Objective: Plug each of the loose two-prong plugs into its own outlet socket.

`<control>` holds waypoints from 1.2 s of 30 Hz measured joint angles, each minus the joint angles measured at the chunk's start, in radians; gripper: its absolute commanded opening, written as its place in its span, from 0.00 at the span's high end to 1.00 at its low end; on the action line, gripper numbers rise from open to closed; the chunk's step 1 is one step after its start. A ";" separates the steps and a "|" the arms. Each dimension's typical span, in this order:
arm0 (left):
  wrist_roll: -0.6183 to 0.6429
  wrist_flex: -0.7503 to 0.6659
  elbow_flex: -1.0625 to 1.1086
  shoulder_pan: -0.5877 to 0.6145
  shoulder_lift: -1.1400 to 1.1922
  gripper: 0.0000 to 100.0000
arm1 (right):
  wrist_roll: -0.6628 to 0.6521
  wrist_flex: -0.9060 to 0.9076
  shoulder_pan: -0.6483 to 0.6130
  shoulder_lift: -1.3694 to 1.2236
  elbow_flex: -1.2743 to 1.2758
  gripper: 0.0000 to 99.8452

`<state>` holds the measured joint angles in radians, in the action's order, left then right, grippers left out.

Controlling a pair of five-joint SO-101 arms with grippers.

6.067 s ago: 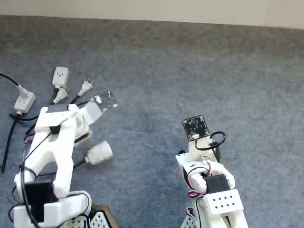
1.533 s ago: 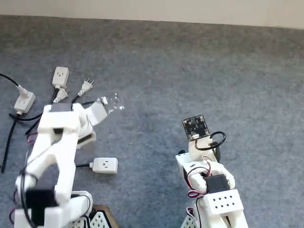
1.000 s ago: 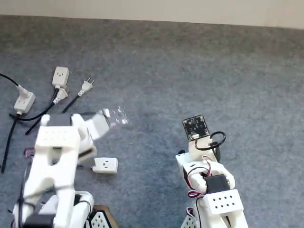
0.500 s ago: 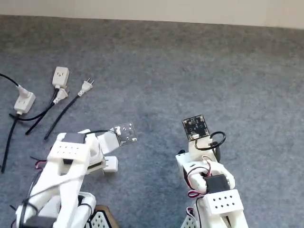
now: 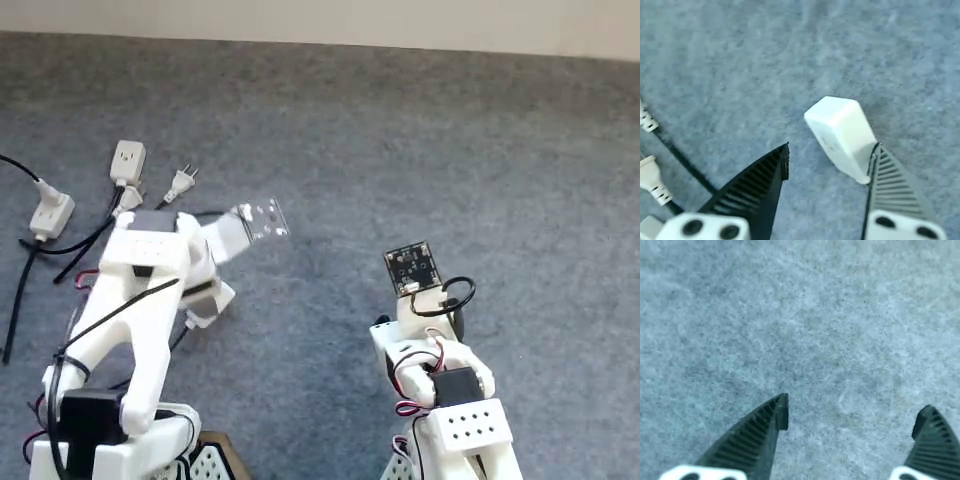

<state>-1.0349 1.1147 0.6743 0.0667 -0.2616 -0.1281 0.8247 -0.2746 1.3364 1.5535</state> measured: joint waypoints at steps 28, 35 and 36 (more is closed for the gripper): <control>-0.017 -0.272 0.014 0.230 0.227 0.75 | 0.000 0.000 0.000 0.000 0.000 0.62; -0.006 -0.055 -0.127 0.249 0.167 0.75 | 0.000 0.000 0.000 0.000 0.000 0.62; 0.012 -0.003 -0.130 0.236 0.135 0.75 | 0.000 0.000 0.000 0.000 0.000 0.62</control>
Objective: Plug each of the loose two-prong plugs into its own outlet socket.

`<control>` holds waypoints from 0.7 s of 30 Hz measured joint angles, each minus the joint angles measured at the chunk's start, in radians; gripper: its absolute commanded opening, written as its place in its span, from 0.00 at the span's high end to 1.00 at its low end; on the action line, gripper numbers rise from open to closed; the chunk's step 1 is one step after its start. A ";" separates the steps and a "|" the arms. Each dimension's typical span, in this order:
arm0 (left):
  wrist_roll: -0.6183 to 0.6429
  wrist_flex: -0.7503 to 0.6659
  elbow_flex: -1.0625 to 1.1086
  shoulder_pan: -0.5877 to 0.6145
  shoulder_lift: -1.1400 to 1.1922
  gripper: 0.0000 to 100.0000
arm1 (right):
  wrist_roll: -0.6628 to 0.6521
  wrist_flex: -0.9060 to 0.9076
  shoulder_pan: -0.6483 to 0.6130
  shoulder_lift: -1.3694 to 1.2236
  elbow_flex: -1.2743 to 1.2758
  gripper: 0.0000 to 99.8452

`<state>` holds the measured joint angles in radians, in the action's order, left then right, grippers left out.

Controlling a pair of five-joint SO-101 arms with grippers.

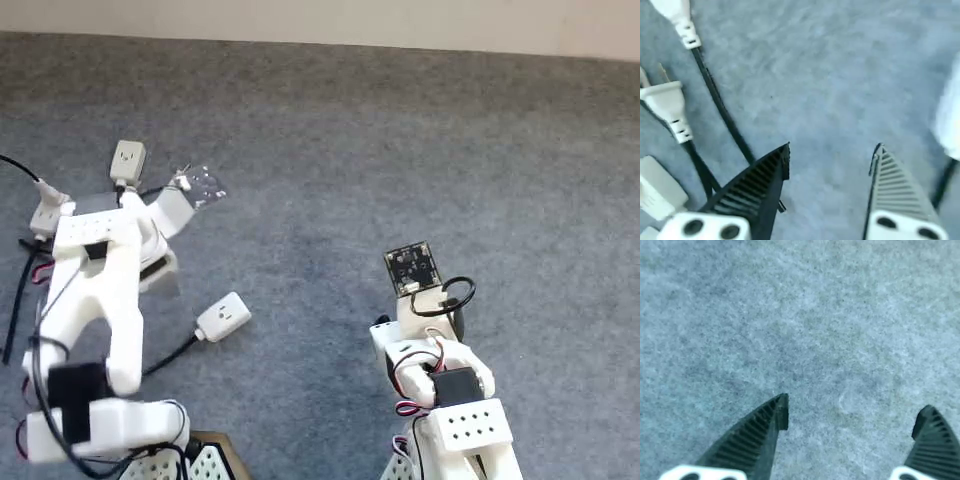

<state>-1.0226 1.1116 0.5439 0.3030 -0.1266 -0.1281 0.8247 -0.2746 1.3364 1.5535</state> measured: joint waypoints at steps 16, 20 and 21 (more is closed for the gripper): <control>0.181 0.032 0.256 -0.361 -0.330 0.74 | 0.000 0.000 0.000 0.000 0.000 0.62; 0.186 -0.044 0.307 -0.358 -0.330 0.71 | 0.000 0.000 0.000 0.000 0.000 0.62; 0.186 -0.058 0.321 -0.358 -0.330 0.70 | 0.000 0.000 0.000 0.000 0.000 0.62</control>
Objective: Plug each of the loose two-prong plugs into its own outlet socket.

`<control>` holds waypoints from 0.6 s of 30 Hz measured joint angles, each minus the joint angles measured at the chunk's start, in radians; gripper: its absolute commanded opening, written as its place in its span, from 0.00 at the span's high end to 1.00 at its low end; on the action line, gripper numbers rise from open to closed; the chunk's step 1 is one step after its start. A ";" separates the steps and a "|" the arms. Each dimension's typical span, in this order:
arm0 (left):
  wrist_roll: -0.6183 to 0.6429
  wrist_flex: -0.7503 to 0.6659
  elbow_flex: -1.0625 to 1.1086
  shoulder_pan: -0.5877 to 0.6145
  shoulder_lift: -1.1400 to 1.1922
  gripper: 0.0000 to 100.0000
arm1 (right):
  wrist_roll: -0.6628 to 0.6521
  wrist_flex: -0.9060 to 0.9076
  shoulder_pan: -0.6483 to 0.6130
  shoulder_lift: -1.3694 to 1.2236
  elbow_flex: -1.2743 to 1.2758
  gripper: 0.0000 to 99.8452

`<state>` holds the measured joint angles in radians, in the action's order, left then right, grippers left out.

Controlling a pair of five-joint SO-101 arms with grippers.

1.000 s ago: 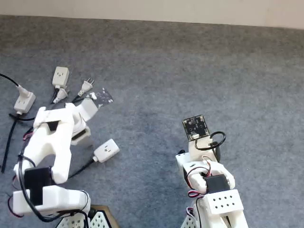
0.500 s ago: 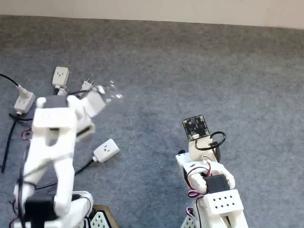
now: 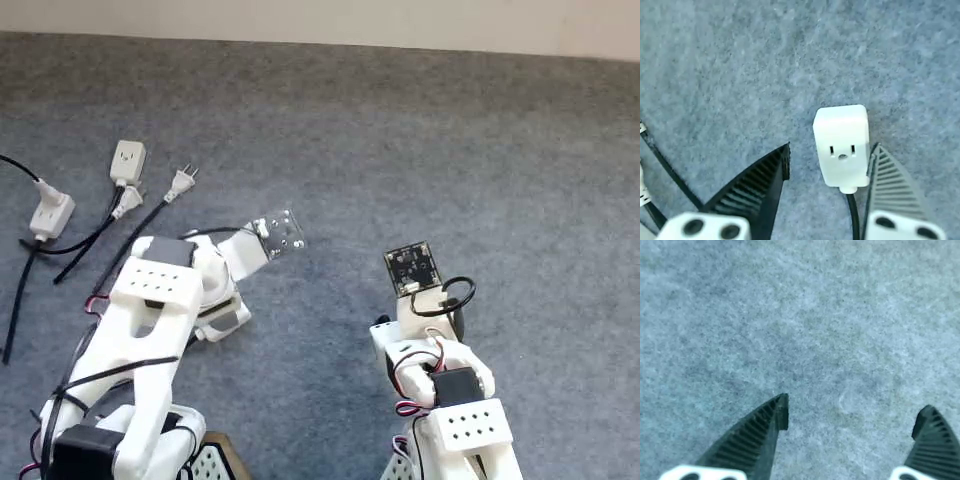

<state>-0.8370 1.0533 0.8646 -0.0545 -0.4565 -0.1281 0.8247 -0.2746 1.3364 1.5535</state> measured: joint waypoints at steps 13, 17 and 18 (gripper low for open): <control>-0.034 -0.109 -0.060 0.176 0.222 0.71 | 0.000 0.000 0.000 0.000 0.000 0.62; -0.081 -0.109 -0.150 0.273 0.258 0.71 | 0.000 0.000 0.000 0.000 0.000 0.62; -0.094 -0.109 -0.169 0.296 0.265 0.71 | 0.000 0.000 0.000 0.000 0.000 0.62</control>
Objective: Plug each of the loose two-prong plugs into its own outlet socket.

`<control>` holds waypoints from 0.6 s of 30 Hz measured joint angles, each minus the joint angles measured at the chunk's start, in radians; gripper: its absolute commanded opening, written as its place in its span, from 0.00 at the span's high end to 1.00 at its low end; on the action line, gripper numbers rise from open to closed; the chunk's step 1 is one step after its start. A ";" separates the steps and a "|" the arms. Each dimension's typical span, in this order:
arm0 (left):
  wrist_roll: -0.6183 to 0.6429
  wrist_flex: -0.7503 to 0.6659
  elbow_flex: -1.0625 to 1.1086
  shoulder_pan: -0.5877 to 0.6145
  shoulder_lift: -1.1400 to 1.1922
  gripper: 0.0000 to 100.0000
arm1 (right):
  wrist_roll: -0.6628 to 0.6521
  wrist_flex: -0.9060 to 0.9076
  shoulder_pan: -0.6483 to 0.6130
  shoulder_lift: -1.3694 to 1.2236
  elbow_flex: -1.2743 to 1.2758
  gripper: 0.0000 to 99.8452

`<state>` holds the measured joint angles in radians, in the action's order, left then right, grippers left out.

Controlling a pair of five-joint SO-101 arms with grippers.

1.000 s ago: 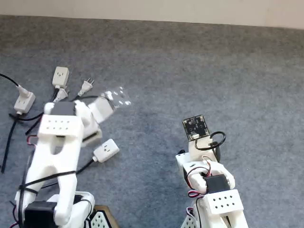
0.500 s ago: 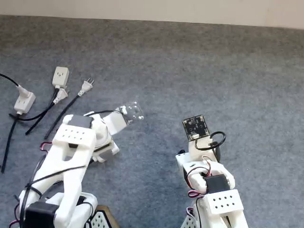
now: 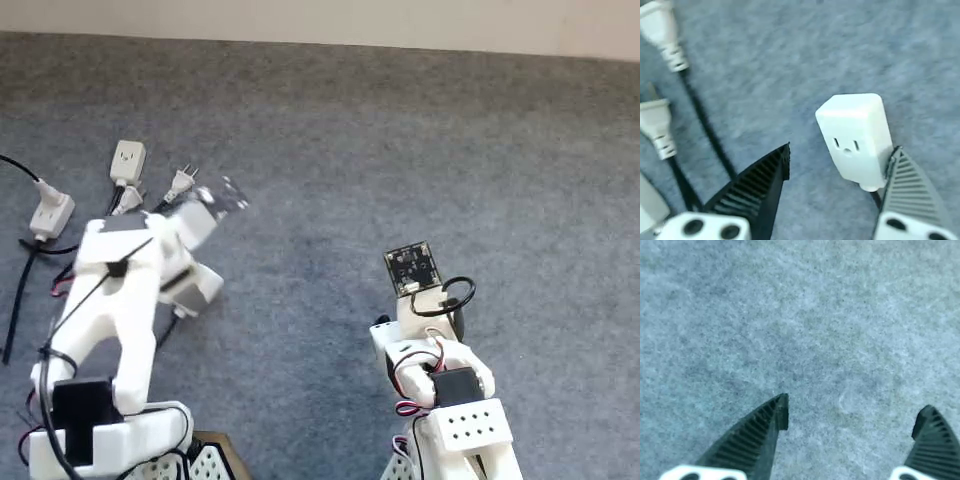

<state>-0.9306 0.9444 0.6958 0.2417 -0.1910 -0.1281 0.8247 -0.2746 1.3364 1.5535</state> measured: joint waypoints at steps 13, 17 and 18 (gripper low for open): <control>-0.048 0.035 -0.218 0.176 0.133 0.71 | 0.000 0.000 0.000 0.000 0.000 0.62; -0.069 0.035 -0.279 0.229 0.198 0.71 | 0.000 0.000 0.000 0.000 0.000 0.62; -0.072 0.034 -0.293 0.239 0.215 0.71 | 0.000 0.000 0.000 0.000 0.000 0.62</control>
<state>-1.0027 0.9782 0.4028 0.4810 0.0238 -0.1281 0.8247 -0.2746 1.3364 1.5535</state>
